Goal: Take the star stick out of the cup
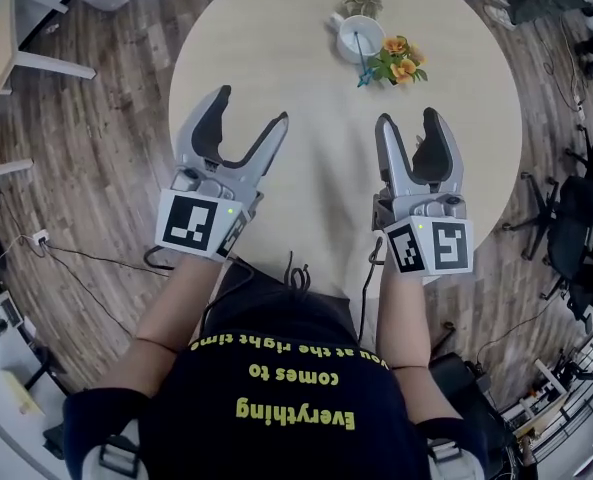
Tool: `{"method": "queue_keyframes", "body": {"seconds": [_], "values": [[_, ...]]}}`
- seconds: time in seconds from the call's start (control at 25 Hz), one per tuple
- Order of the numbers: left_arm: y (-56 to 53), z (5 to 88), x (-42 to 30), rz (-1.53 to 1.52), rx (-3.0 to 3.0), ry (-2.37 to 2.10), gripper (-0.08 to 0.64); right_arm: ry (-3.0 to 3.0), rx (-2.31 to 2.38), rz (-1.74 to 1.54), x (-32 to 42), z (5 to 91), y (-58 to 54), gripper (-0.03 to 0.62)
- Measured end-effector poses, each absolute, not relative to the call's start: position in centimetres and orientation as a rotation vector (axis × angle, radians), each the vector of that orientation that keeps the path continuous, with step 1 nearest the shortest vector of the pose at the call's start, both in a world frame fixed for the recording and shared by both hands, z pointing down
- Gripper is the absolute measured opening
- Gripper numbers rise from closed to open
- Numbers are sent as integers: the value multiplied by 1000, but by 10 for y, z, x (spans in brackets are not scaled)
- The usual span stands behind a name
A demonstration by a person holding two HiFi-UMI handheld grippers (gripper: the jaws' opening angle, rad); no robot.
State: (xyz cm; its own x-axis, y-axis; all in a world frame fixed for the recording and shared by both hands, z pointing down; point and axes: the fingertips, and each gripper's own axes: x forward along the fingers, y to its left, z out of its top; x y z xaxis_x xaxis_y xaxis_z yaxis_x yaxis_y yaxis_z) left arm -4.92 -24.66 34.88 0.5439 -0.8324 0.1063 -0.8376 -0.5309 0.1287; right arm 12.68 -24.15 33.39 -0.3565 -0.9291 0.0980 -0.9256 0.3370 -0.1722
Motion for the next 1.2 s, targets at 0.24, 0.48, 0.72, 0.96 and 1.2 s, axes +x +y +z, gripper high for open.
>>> {"method": "queue_keyframes", "body": {"seconds": [0.24, 0.48, 0.72, 0.96, 1.2], "values": [[-261, 367, -52, 59, 2586, -1423, 331, 2564, -1792, -381, 121, 362, -269, 272], [-272, 381, -57, 86, 2561, -1413, 331, 2555, -1821, -458, 117, 399, -298, 258], [-277, 397, -62, 149, 2553, -1396, 331, 2561, -1852, -544, 113, 432, -318, 236], [-279, 403, -66, 164, 2541, -1392, 331, 2557, -1894, -610, 115, 460, -330, 189], [-279, 411, -73, 185, 2523, -1394, 331, 2562, -1922, -646, 114, 480, -334, 175]]}}
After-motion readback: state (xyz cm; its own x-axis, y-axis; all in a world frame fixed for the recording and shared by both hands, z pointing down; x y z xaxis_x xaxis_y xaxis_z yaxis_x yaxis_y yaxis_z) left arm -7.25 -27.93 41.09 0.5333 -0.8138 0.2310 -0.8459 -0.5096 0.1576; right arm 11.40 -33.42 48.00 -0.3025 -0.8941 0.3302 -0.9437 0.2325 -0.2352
